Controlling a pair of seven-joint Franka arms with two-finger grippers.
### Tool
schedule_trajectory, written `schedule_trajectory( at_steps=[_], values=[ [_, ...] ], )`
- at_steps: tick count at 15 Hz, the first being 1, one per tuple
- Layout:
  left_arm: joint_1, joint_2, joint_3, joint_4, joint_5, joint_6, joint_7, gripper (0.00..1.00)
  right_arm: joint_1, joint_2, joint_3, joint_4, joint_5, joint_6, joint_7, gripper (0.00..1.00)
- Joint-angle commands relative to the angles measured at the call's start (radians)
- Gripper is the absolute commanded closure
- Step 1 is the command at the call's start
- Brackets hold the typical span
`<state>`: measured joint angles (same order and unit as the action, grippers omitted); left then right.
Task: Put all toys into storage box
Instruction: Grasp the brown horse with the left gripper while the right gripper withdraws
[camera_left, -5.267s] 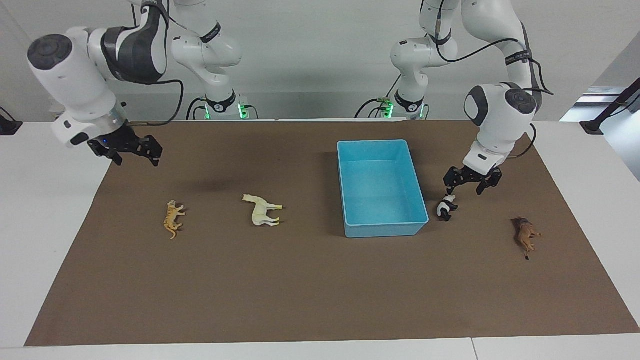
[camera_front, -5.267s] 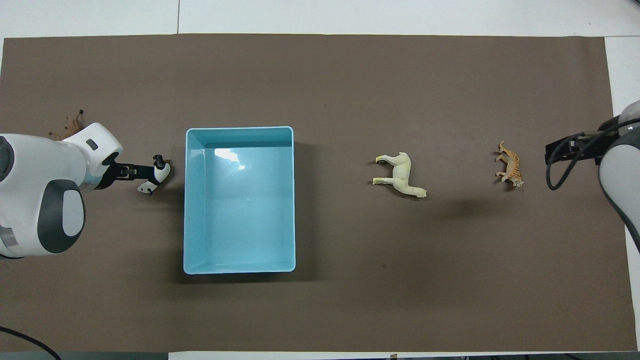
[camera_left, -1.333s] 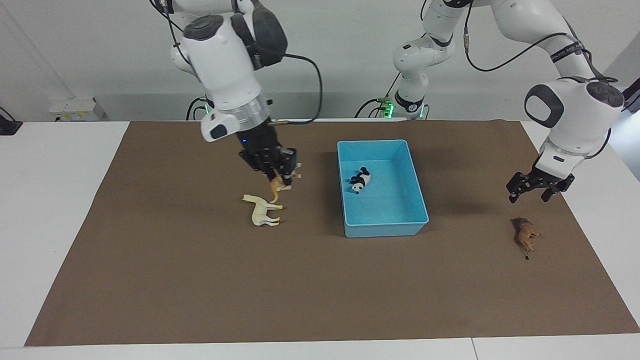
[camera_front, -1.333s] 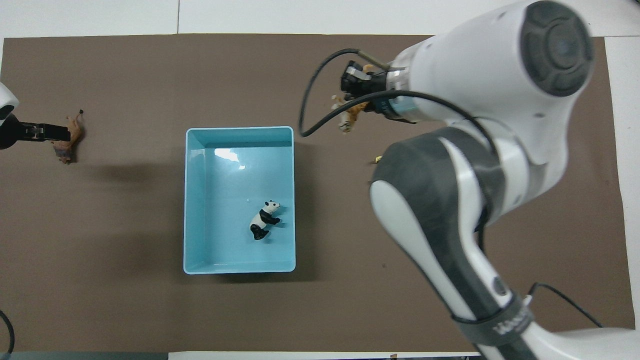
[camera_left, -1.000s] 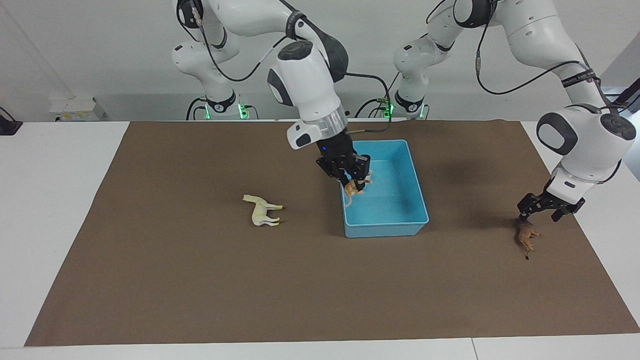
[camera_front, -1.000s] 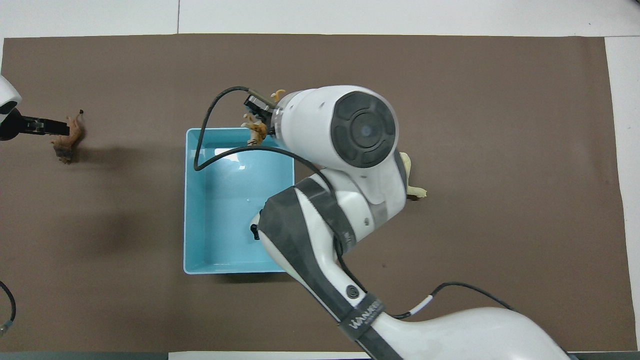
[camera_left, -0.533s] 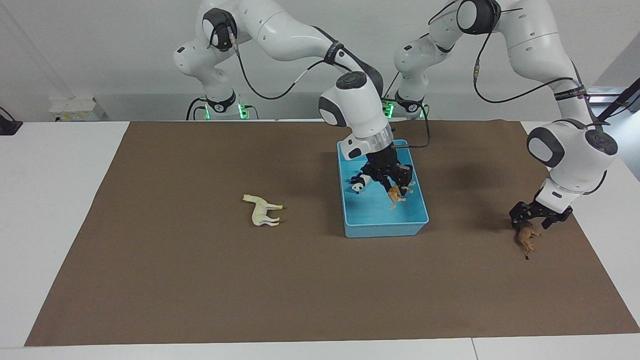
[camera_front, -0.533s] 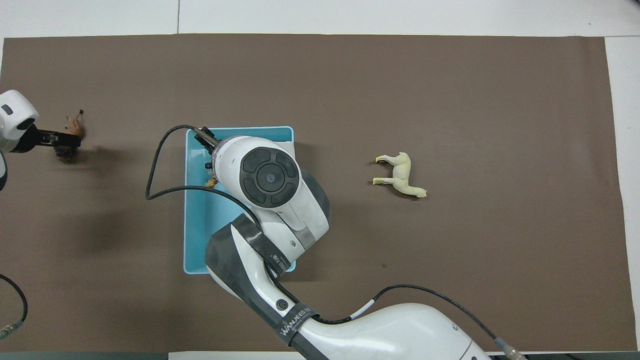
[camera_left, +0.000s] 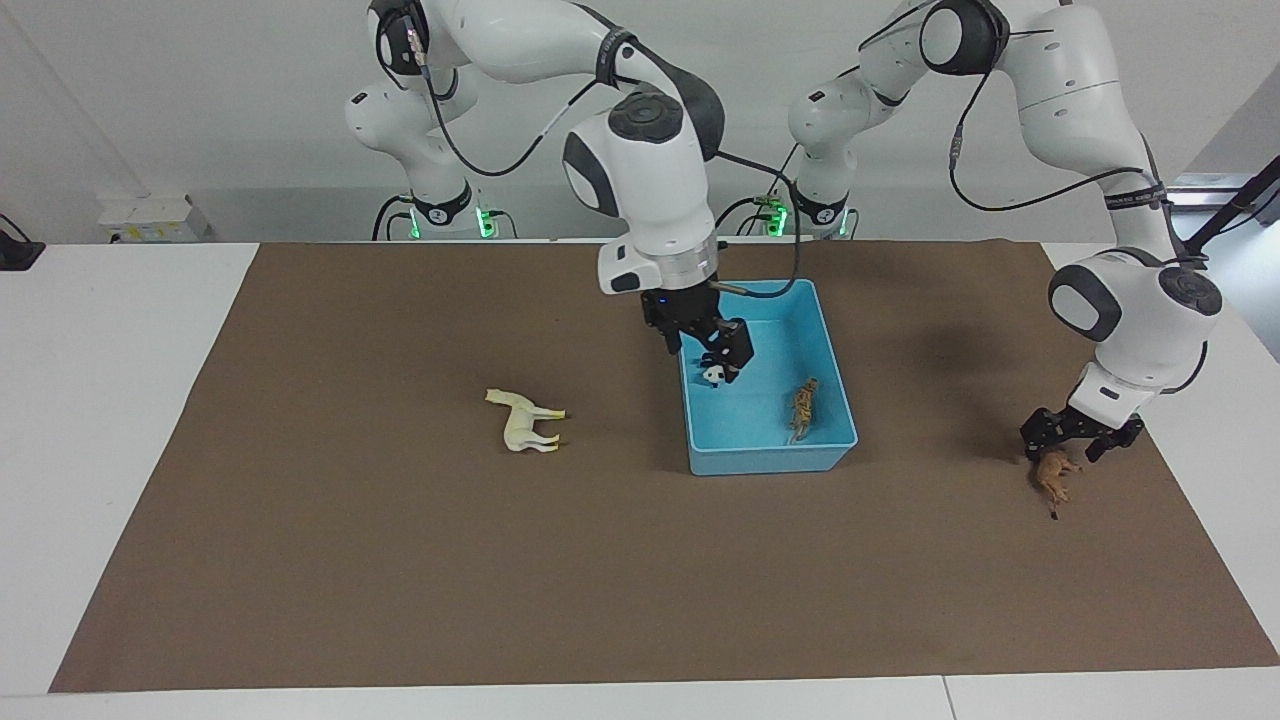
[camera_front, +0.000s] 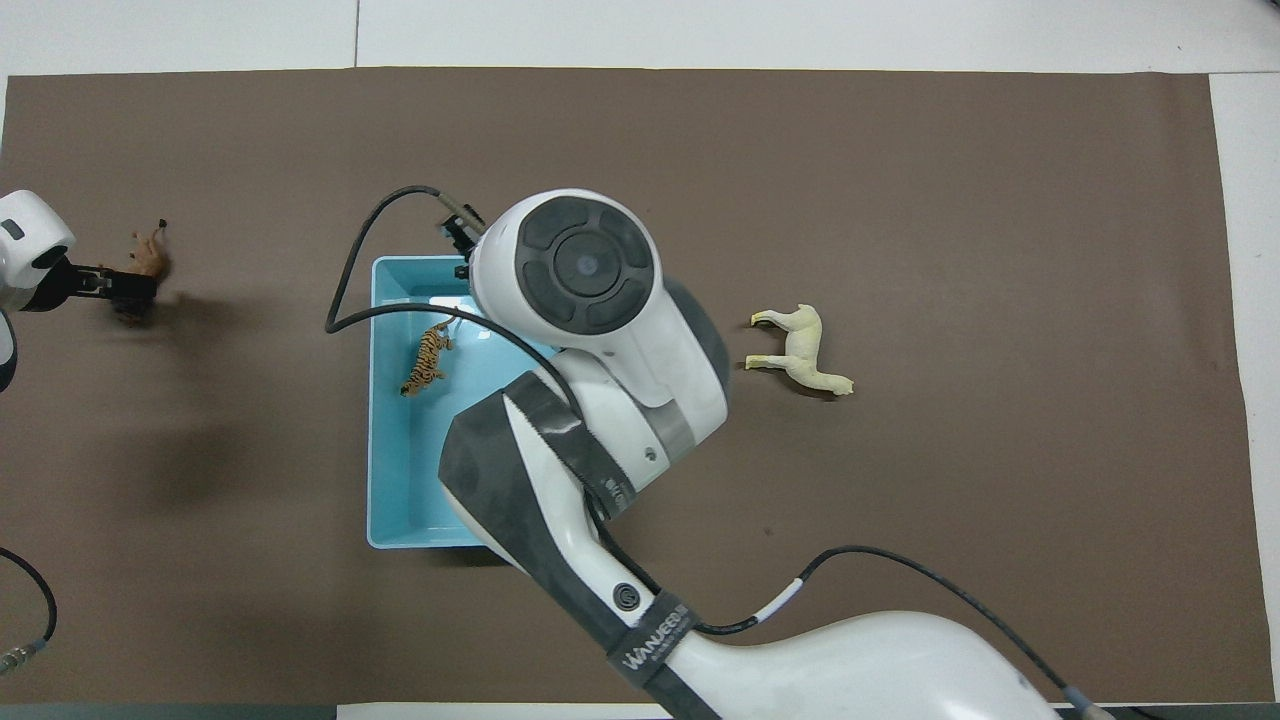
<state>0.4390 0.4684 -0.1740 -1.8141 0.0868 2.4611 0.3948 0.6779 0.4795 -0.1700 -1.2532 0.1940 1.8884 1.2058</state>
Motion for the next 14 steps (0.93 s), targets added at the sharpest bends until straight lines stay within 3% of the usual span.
schedule_trajectory(
  at_steps=[1,2,3,4,5,6,11,14],
  values=[
    [0.014,0.026,-0.01,0.007,0.021,0.044,0.009,0.0,-0.067,-0.059,-0.005,-0.164,-0.063,0.003,-0.161,0.0],
    [0.015,0.027,-0.01,0.007,0.021,0.047,0.009,0.0,-0.09,-0.088,-0.006,-0.237,-0.07,0.014,-0.225,0.0],
    [0.015,0.027,-0.009,0.007,0.019,0.045,0.009,0.16,-0.116,-0.123,-0.008,-0.338,-0.076,0.059,-0.298,0.0],
    [0.015,0.027,-0.01,0.009,0.019,0.041,0.009,0.42,-0.129,-0.151,-0.009,-0.43,-0.085,0.136,-0.337,0.0],
    [0.015,0.026,-0.01,0.009,0.016,0.036,0.003,0.77,-0.136,-0.176,-0.009,-0.507,-0.087,0.208,-0.348,0.0],
    [0.014,0.026,-0.01,0.009,0.013,0.035,-0.004,1.0,-0.152,-0.199,-0.009,-0.596,-0.1,0.283,-0.391,0.0],
    [0.003,0.001,-0.015,0.036,0.007,-0.068,-0.008,1.0,-0.173,-0.216,-0.011,-0.71,-0.107,0.336,-0.694,0.0],
    [-0.012,-0.081,-0.025,0.038,0.004,-0.195,-0.077,1.0,-0.172,-0.226,-0.009,-0.732,-0.166,0.336,-0.746,0.0]
  ],
)
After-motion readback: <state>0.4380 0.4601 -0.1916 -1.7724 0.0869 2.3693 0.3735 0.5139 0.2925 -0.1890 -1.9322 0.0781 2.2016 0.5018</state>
